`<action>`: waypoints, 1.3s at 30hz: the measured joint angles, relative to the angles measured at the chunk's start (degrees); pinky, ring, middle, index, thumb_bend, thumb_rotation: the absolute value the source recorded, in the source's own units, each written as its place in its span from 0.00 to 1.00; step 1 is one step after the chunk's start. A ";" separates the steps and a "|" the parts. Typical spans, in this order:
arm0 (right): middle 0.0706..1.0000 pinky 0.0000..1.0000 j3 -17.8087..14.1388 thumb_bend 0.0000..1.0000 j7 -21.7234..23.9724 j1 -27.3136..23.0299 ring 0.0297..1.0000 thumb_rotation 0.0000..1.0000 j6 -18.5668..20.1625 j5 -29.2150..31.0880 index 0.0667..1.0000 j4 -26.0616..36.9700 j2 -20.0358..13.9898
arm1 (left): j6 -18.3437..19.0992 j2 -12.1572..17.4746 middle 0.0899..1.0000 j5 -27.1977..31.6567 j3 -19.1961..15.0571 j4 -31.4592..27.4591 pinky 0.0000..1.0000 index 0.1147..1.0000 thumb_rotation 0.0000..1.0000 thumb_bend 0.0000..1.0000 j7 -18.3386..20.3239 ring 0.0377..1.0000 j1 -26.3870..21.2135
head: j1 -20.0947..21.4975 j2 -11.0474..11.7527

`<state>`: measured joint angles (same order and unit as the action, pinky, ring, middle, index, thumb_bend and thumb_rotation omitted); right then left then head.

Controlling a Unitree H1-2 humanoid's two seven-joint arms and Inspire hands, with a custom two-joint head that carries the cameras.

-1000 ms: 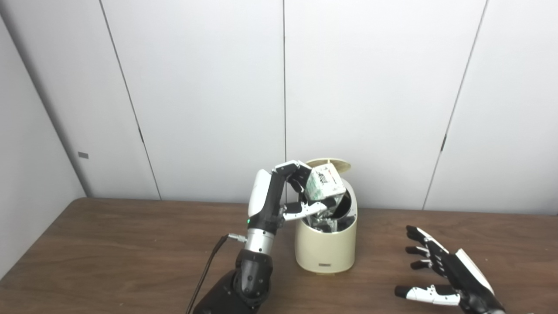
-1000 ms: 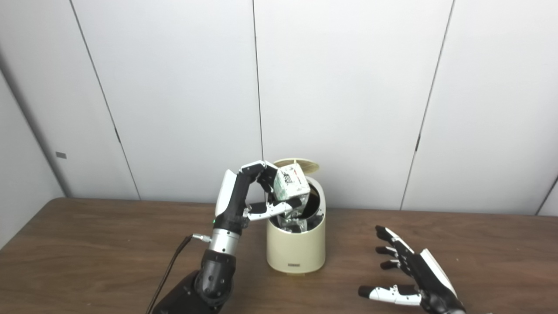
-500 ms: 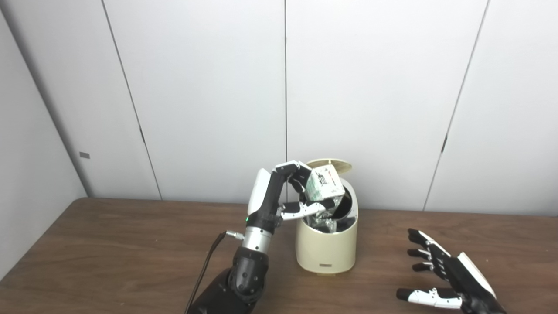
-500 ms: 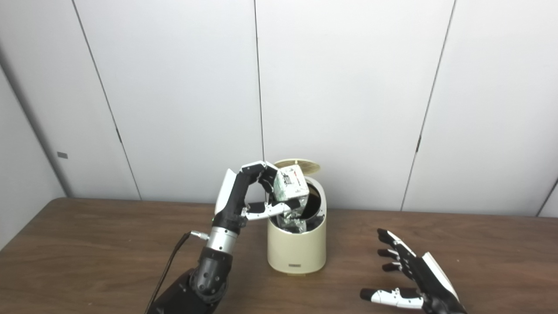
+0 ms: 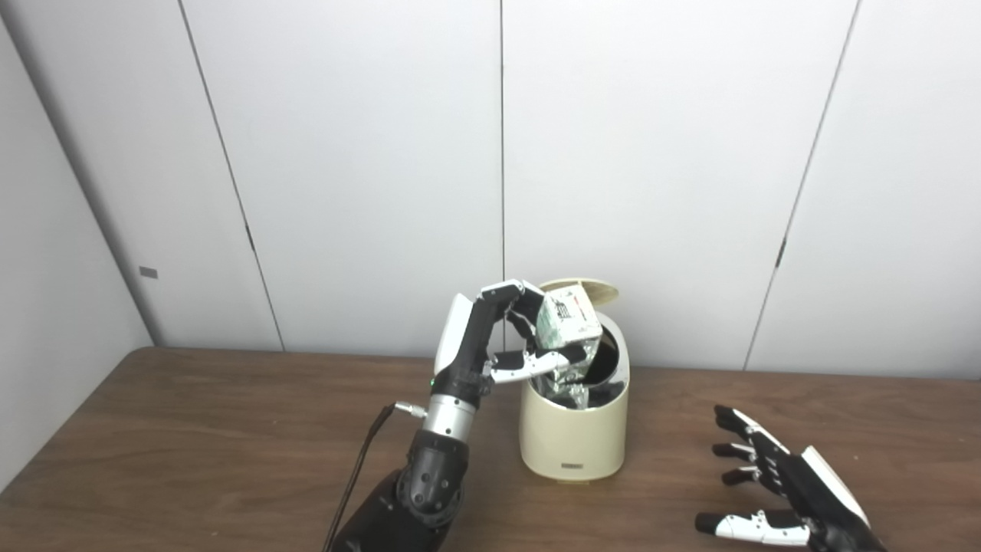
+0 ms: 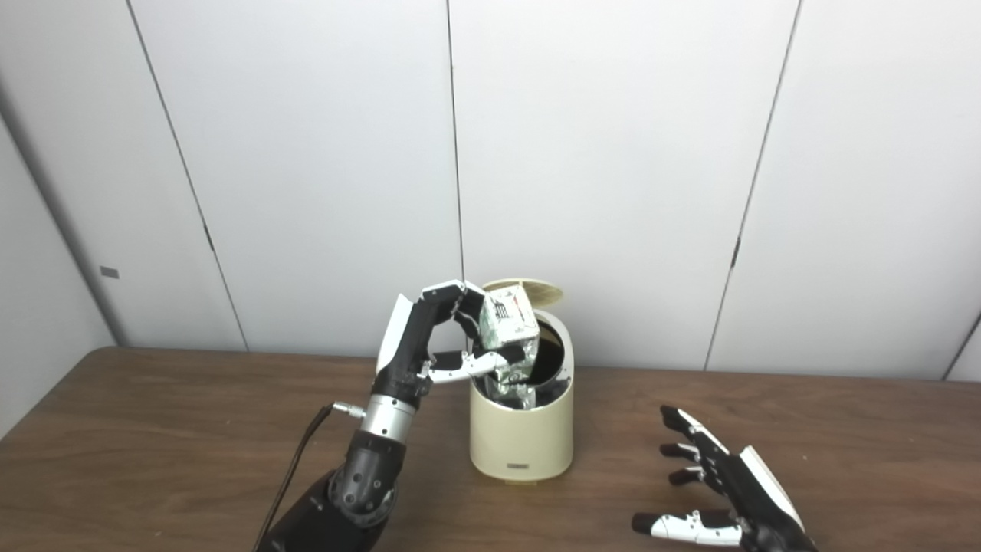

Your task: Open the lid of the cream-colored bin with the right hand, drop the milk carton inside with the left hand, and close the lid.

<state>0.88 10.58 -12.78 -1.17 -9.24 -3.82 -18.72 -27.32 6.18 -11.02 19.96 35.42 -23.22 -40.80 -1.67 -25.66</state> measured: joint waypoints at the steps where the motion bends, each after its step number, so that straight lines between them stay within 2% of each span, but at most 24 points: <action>1: 0.93 0.67 0.02 0.80 0.02 -0.04 0.82 0.25 0.00 0.00 0.92 0.00 0.00 | 0.00 -0.03 0.45 0.04 -0.20 -0.30 0.44 0.42 0.00 0.52 0.33 0.54 0.10 | -0.09 0.00; 9: 0.93 0.68 0.22 0.80 0.27 -0.31 0.82 0.26 0.19 -0.06 0.92 0.12 -0.08 | 0.01 -0.41 0.45 0.48 -1.53 -1.38 0.45 0.42 0.00 0.52 1.87 0.55 0.81 | -0.18 -0.17; 23: 0.94 0.67 0.21 0.80 0.67 -0.74 0.84 0.25 0.24 0.06 0.92 0.65 -0.19 | 0.04 -0.66 0.45 0.48 -1.95 -1.67 0.44 0.44 0.00 0.52 1.98 0.54 1.15 | -0.62 -0.26; 24: 0.94 0.67 0.20 0.80 0.67 -0.94 0.84 0.26 0.20 0.06 0.92 0.18 -0.20 | 0.04 -0.66 0.54 0.48 -1.96 -1.67 0.44 0.44 0.03 0.52 2.01 0.55 1.15 | -0.62 -0.26; 26: 0.94 0.67 0.21 0.81 0.67 -1.17 0.84 0.27 0.21 0.01 0.92 -0.45 -0.23 | 0.04 -0.69 0.58 0.51 -2.01 -1.71 0.45 0.43 0.05 0.52 2.10 0.55 1.15 | -0.62 -0.26; 27: 0.94 0.67 0.23 0.81 0.67 -1.17 0.84 0.27 0.20 0.01 0.92 -0.46 -0.23 | 0.04 -0.69 0.59 0.53 -2.04 -1.74 0.45 0.54 0.04 0.66 2.12 0.55 1.16 | -0.62 -0.26; 28: 0.94 0.67 0.22 0.81 0.67 -1.18 0.84 0.27 0.21 0.01 0.92 -0.46 -0.24 | 0.04 -0.70 0.60 0.54 -2.07 -1.75 0.45 0.61 0.03 0.74 2.14 0.56 1.16 | -0.62 -0.26; 29: 0.94 0.67 0.21 0.81 0.67 -1.17 0.84 0.26 0.21 0.01 0.92 -0.46 -0.24 | 0.03 -0.70 0.61 0.53 -2.08 -1.77 0.45 0.65 0.02 0.77 2.15 0.56 1.18 | -0.62 -0.26; 33: 0.93 0.69 0.10 0.82 0.74 -1.18 0.84 0.26 0.16 0.47 0.93 -0.54 -0.25 | 0.00 -0.76 0.62 0.50 -2.11 -1.79 0.46 0.71 0.02 0.80 2.16 0.57 1.20 | -0.70 -0.35; 39: 0.93 0.68 0.10 0.83 0.79 -1.21 0.84 0.28 0.16 0.80 0.93 -0.53 -0.25 | -0.01 -0.85 0.62 0.39 -2.18 -1.94 0.45 0.72 0.01 0.80 2.07 0.56 1.25 | -0.79 -0.44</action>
<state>0.98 11.36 -13.99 -1.02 -8.44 -4.35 -18.97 -27.33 5.33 -10.63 17.78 33.48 -21.16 -39.55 -2.46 -26.10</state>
